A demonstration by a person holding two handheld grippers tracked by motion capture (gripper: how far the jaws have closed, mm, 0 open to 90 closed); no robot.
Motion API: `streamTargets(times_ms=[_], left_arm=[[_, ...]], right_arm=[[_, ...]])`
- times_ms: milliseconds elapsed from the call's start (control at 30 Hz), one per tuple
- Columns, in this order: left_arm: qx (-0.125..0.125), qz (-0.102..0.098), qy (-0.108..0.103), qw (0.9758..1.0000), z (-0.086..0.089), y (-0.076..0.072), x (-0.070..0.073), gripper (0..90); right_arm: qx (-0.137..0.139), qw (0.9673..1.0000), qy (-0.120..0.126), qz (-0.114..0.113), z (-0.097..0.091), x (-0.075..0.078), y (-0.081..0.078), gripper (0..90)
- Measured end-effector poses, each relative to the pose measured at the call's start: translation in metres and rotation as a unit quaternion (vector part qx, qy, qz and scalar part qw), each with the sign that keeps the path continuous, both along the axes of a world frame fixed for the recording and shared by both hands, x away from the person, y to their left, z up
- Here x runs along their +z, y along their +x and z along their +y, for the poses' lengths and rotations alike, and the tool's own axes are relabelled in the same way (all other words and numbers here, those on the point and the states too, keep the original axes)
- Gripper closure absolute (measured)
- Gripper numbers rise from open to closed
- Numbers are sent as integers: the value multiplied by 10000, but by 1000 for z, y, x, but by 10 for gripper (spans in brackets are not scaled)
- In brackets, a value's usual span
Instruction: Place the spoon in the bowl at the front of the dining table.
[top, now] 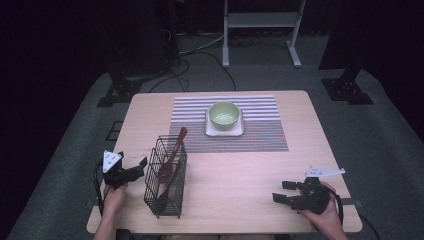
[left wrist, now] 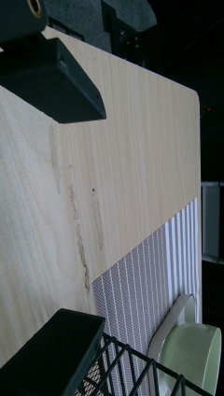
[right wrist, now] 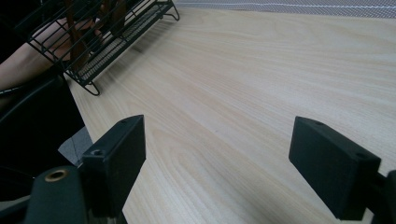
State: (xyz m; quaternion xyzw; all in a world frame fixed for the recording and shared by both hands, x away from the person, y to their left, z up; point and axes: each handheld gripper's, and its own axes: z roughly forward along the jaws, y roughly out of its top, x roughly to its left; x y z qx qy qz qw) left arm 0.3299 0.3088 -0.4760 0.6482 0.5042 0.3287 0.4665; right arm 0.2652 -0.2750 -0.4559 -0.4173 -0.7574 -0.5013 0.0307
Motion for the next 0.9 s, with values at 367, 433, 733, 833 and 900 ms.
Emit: streamTargets(times_ms=[367, 433, 733, 833, 900], left_arm=[[17, -14, -21, 10000, 1, 0, 0, 22], [21, -13, -28, 10000, 1, 0, 0, 22], [36, -25, -55, 10000, 1, 0, 0, 22], [25, -28, -41, 10000, 1, -1, 0, 22], [24, -28, -39, 10000, 1, -1, 0, 22]], right_arm=[[206, 9998, -19, 79, 12, 1, -1, 172], [270, 9995, -89, 101, 16, 2, -1, 172], [488, 9987, -120, 17, 33, 15, -1, 172], [603, 9981, -124, 1, 43, 20, -1, 171], [629, 9979, -129, -15, 46, 21, -1, 171]])
